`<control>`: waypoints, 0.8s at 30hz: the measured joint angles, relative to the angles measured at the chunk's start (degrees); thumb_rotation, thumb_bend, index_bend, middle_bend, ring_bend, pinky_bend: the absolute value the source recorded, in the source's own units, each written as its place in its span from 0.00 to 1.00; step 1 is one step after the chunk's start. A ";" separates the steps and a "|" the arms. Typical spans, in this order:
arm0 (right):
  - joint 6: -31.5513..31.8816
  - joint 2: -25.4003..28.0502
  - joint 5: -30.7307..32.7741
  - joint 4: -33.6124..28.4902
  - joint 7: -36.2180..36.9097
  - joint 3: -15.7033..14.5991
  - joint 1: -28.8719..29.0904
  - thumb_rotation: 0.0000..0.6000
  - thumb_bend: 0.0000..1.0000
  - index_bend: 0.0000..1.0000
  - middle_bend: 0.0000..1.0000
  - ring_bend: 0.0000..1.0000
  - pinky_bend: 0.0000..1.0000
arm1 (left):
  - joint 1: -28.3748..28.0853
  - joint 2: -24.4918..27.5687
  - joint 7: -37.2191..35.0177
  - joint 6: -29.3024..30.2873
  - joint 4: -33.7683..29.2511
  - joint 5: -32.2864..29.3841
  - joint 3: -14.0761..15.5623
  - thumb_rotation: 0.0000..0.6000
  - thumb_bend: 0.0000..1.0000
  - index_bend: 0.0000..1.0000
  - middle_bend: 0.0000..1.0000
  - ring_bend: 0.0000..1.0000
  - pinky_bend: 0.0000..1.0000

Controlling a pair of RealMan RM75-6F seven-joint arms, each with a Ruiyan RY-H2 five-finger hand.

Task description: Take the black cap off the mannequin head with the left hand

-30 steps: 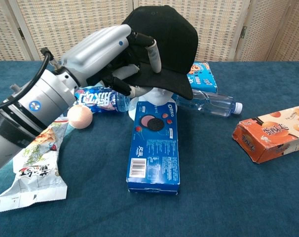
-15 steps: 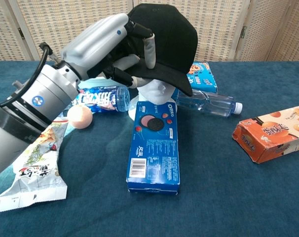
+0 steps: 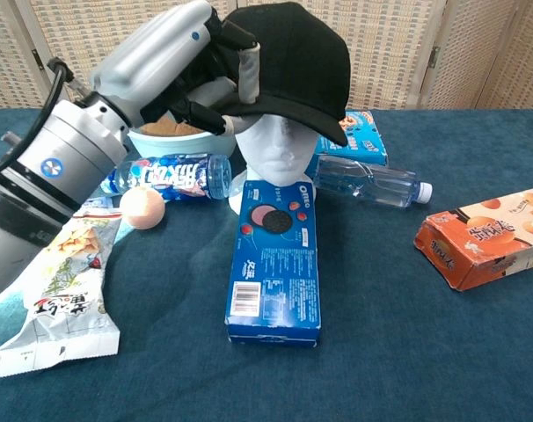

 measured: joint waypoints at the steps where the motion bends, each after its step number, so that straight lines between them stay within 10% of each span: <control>1: -0.03 -0.03 0.00 0.01 -0.02 0.00 0.01 1.00 0.11 0.28 0.27 0.16 0.24 | 0.05 0.20 -0.20 -0.12 -0.57 -0.48 -0.25 1.00 0.43 0.69 1.00 1.00 1.00; 24: 0.78 -0.03 -0.13 0.24 0.57 0.05 -0.48 1.00 0.11 0.28 0.27 0.16 0.24 | -7.15 2.84 7.04 -4.13 -3.88 -8.18 -11.54 1.00 0.43 0.64 1.00 1.00 1.00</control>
